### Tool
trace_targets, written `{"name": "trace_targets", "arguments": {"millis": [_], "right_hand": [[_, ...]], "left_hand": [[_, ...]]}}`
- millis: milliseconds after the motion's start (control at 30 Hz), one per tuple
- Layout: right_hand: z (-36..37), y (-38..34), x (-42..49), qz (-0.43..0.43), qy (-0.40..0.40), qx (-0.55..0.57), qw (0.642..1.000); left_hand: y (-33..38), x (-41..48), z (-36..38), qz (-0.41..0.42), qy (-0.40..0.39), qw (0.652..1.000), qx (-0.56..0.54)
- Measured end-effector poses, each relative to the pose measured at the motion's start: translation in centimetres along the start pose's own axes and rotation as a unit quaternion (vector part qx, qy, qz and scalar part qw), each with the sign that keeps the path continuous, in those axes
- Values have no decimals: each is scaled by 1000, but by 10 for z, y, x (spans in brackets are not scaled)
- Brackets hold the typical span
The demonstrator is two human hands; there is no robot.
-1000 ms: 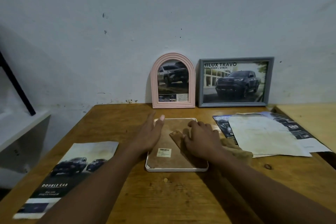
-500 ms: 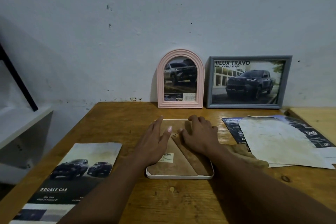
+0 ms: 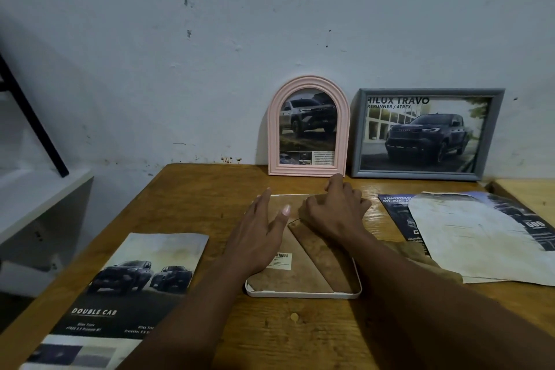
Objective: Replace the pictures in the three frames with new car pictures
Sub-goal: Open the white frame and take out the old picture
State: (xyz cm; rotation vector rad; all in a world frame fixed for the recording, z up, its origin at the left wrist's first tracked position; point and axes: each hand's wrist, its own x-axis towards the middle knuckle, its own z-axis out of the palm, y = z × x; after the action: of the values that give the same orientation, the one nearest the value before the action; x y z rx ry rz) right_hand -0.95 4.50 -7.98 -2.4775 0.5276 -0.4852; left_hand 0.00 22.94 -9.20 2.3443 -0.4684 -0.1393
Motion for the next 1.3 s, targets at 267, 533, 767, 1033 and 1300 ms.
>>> {"name": "trace_targets", "arguments": {"millis": [267, 533, 767, 1033, 1300], "right_hand": [[7, -2, 14, 0, -24, -20, 1000], [-1, -3, 22, -80, 7, -92, 993], [-16, -8, 25, -30, -43, -63, 997], [-44, -6, 36, 92, -196, 194, 957], [-46, -9, 28, 147, -202, 421, 872]], "left_hand": [[-3, 2, 2, -6, 8, 1000, -11], [-7, 5, 4, -31, 13, 999, -23], [-6, 3, 3, -19, 29, 998, -56], [-2, -1, -1, -14, 36, 995, -88], [-1, -2, -2, -2, 50, 993, -111]]}}
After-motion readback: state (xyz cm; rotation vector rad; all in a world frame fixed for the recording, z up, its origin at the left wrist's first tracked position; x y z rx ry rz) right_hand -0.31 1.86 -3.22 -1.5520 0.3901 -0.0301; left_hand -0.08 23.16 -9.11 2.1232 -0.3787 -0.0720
